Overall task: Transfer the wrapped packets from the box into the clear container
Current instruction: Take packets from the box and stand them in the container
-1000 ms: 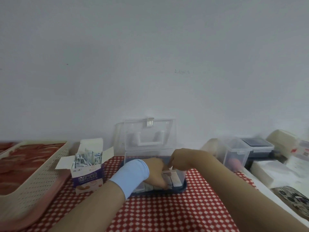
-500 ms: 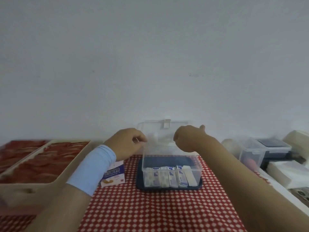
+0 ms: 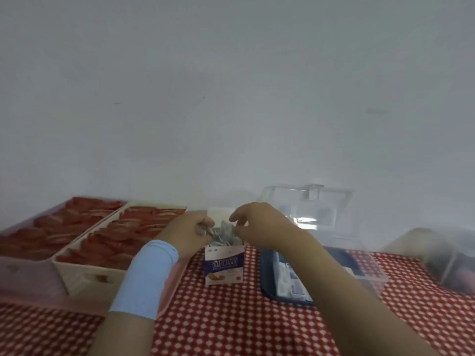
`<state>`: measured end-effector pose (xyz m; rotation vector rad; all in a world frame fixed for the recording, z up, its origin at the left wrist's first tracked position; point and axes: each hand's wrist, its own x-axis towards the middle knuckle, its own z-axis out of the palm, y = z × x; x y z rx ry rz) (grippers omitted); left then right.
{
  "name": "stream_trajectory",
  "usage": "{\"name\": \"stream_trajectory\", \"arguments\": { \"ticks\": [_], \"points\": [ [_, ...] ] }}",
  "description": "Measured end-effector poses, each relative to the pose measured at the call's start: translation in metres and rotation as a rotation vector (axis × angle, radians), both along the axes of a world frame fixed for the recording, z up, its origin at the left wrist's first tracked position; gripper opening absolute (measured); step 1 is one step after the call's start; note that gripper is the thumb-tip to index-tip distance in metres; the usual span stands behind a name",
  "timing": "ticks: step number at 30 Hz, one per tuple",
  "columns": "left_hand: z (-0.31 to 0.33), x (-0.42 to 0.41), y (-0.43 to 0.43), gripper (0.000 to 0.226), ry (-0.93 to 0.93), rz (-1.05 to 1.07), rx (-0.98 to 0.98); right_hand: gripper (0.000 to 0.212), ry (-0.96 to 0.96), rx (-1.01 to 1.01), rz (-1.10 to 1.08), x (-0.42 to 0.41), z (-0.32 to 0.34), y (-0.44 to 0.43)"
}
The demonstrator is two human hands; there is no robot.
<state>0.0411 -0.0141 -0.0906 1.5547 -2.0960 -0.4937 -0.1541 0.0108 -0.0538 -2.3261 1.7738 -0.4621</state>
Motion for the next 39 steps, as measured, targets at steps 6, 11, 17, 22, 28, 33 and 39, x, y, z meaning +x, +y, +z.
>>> {"name": "stream_trajectory", "arguments": {
  "ticks": [6,11,17,22,28,33,39],
  "points": [
    [-0.011,0.006,-0.006,0.035,0.188,-0.007,0.038,0.020,-0.083,0.010,-0.032,0.019,-0.016,-0.025],
    [-0.005,0.004,0.005,0.028,0.237,0.000,-0.064,0.008,-0.276,-0.099,-0.018,0.010,0.003,-0.019],
    [0.021,-0.009,0.026,0.012,0.584,0.030,-0.157,0.009,-0.519,-0.230,0.011,-0.003,0.024,0.003],
    [0.027,-0.025,0.043,0.032,1.064,-0.258,0.432,0.007,-0.700,-0.094,0.162,-0.009,0.017,0.031],
    [0.015,-0.054,0.059,0.039,1.318,-0.381,0.759,0.024,-0.854,-0.108,0.152,-0.028,0.007,0.049],
    [0.007,-0.062,0.053,0.034,1.357,-0.412,0.778,0.052,-0.757,-0.158,0.139,-0.034,0.006,0.051],
    [0.005,-0.076,0.051,0.045,1.506,-0.371,0.775,0.041,-0.523,-0.295,0.135,-0.046,-0.002,0.058]
  ]
}}
